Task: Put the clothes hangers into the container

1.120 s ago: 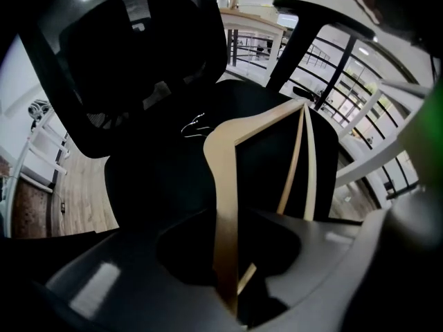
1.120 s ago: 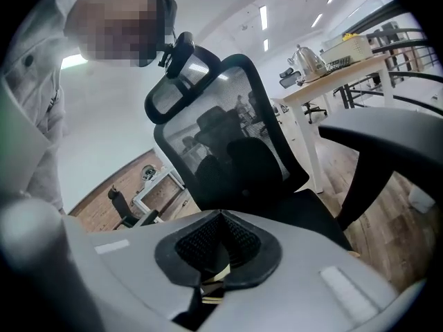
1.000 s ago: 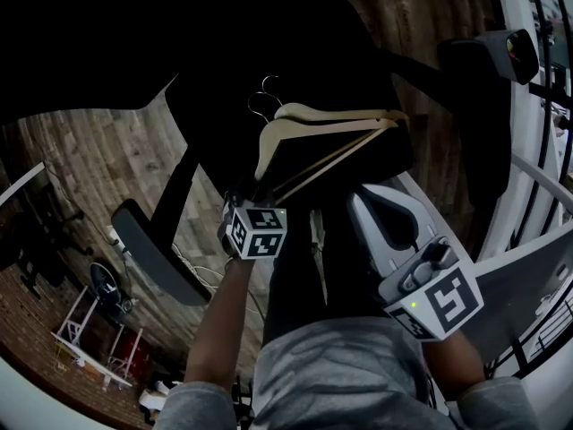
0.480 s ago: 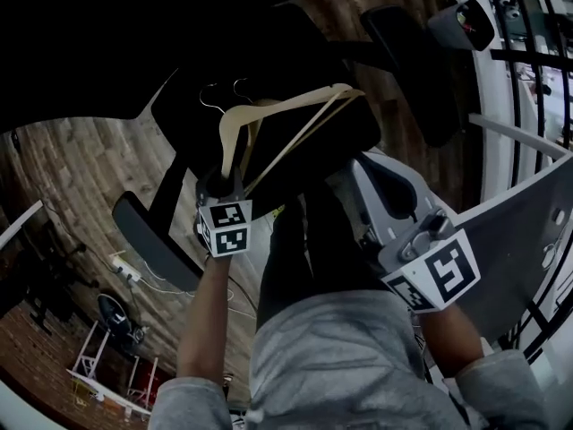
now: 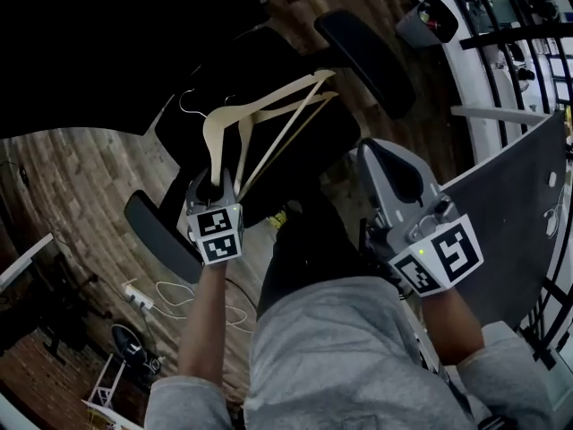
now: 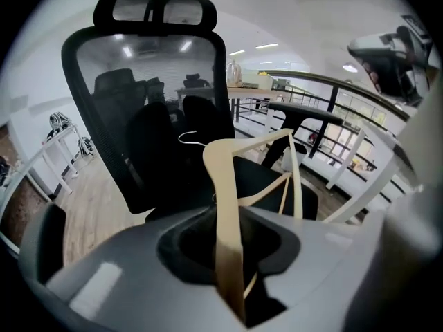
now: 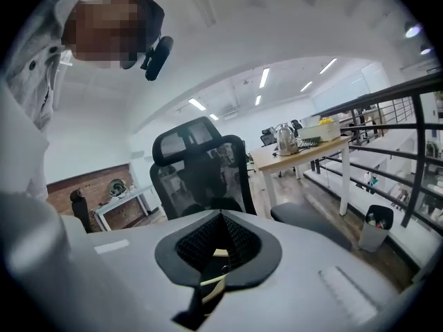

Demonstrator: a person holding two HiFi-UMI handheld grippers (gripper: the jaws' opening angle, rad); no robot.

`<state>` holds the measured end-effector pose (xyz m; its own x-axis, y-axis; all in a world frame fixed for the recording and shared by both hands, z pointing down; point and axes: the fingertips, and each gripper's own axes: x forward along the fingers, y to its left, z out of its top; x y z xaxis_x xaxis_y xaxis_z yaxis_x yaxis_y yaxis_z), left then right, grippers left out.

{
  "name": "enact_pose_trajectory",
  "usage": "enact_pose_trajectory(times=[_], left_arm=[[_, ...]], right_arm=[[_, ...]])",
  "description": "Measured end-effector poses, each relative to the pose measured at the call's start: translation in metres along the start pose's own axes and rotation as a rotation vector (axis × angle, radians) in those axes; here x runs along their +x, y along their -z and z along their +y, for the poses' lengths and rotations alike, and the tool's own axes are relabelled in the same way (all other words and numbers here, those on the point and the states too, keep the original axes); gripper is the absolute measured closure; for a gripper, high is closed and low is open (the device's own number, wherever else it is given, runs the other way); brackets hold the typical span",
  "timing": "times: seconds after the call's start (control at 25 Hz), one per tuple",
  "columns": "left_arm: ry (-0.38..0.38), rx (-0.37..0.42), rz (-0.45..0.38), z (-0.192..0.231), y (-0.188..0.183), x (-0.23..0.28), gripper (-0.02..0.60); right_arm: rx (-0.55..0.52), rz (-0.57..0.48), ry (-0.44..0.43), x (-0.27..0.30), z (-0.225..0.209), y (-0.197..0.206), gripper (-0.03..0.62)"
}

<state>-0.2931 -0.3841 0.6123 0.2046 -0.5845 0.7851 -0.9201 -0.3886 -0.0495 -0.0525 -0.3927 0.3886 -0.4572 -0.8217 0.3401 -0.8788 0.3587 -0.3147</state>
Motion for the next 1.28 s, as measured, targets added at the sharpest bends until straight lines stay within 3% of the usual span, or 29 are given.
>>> enact_pose_trajectory(times=[0.32, 0.72, 1.04, 1.28], left_arm=[[0.002, 0.005, -0.100, -0.004, -0.031, -0.063, 0.491], [0.018, 0.029, -0.288, -0.012, -0.063, -0.158, 0.491], [0.125, 0.121, -0.444, -0.056, -0.093, -0.223, 0.491], [0.197, 0.116, -0.545, -0.091, -0.111, -0.269, 0.491]], right_arm=[[-0.015, -0.093, 0.038, -0.045, 0.026, -0.035, 0.597], [-0.085, -0.215, 0.107, -0.132, 0.065, -0.063, 0.597], [-0.101, -0.328, 0.226, -0.218, 0.073, -0.074, 0.597], [-0.104, -0.367, 0.276, -0.271, 0.077, -0.069, 0.597]])
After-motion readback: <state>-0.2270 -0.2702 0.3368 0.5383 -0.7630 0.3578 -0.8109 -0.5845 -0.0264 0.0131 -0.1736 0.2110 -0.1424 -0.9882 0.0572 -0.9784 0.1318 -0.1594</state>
